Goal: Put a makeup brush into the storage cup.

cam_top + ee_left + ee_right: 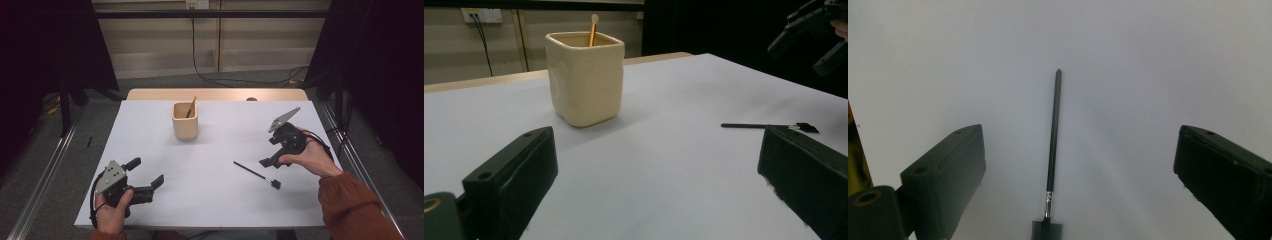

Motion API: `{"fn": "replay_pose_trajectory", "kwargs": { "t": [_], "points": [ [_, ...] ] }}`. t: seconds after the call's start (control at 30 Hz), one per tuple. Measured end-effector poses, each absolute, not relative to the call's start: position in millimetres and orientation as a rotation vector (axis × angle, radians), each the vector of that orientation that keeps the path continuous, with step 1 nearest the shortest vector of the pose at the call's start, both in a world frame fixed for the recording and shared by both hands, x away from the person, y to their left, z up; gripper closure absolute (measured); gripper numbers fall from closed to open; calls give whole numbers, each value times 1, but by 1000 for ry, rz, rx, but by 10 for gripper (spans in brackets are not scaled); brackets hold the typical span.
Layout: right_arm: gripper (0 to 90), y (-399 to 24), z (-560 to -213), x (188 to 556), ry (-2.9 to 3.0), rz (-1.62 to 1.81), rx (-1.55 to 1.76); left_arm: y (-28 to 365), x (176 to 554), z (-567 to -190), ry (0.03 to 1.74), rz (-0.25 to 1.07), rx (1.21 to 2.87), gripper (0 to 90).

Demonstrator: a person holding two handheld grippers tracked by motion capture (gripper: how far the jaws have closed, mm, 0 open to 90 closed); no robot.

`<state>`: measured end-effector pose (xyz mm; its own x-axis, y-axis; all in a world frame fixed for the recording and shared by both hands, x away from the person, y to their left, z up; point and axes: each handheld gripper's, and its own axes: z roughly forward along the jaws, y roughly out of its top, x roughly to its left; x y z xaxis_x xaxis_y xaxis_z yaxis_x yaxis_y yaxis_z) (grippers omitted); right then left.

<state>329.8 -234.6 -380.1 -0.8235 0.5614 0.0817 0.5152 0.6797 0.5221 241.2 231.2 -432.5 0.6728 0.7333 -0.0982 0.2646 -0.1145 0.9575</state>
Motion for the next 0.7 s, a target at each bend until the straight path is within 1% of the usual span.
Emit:
{"fn": "replay_pose_trajectory", "kwargs": {
  "t": [0.1,0.33,0.47,0.63,0.67,0.7],
  "points": [
    [55,-232,-381,330,2823,776,889,231,241,-432,813,487,1687,26],
    [131,-228,-387,335,2945,602,894,231,241,-433,816,485,1690,26],
    [141,-223,-395,338,3031,489,899,231,242,-433,813,482,1691,26],
    [102,-218,-401,339,3088,377,872,230,241,-433,810,479,1699,26],
    [110,-217,-403,339,3099,360,877,230,242,-433,810,479,1701,26],
    [137,-217,-404,340,3107,341,880,230,242,-433,811,477,1701,26]
  ]
}}
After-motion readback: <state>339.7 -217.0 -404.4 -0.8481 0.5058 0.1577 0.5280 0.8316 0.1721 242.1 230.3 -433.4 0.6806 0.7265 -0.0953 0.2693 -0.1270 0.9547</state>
